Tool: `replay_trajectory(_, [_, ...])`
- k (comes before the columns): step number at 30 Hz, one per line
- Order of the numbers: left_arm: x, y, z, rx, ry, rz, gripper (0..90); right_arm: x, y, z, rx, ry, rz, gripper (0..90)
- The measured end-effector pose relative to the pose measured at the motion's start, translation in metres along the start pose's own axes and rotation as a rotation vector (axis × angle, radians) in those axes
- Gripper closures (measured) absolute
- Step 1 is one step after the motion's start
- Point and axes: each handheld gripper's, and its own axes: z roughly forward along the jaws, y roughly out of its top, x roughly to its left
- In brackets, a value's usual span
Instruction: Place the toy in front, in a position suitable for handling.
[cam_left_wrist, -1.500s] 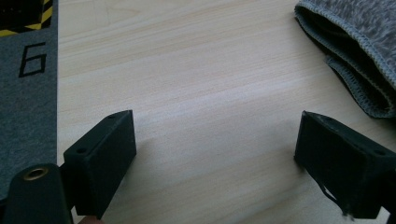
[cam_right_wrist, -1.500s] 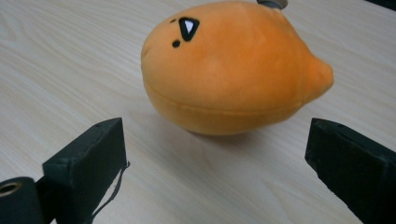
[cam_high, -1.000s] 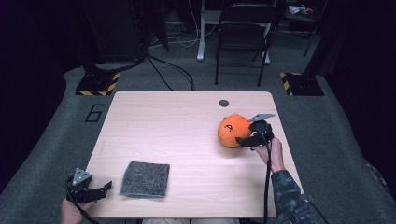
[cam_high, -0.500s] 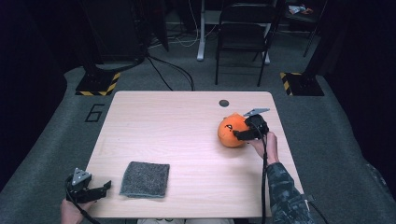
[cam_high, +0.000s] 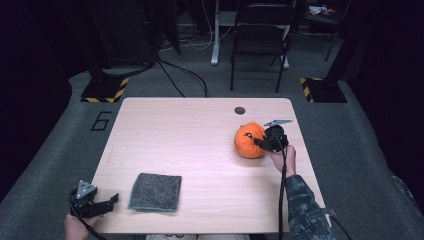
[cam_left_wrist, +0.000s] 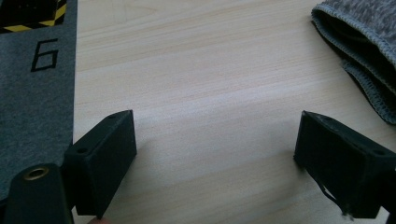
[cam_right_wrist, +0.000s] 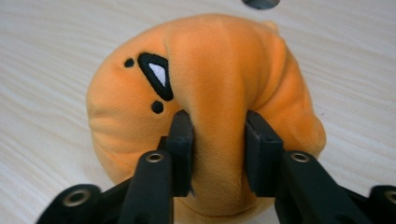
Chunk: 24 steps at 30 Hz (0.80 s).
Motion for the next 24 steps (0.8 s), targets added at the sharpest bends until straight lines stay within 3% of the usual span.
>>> replay_trajectory(7, [0.0,0.0,0.0,-0.002,0.003,0.0,12.3,0.013,0.007,-0.01,-0.062,-0.017,0.048,73.1])
replay_trajectory(10, [0.0,0.0,0.0,-0.002,0.002,0.0,12.3,0.024,0.011,-0.015,-0.087,0.002,0.079,73.3])
replay_trajectory(19, [0.0,0.0,0.0,-0.001,0.001,-0.001,12.3,0.051,0.02,-0.023,-0.137,0.054,0.078,73.3])
replay_trajectory(24, [0.0,-0.001,0.0,-0.002,0.001,-0.001,12.3,0.069,0.024,-0.021,-0.134,0.104,0.035,73.2])
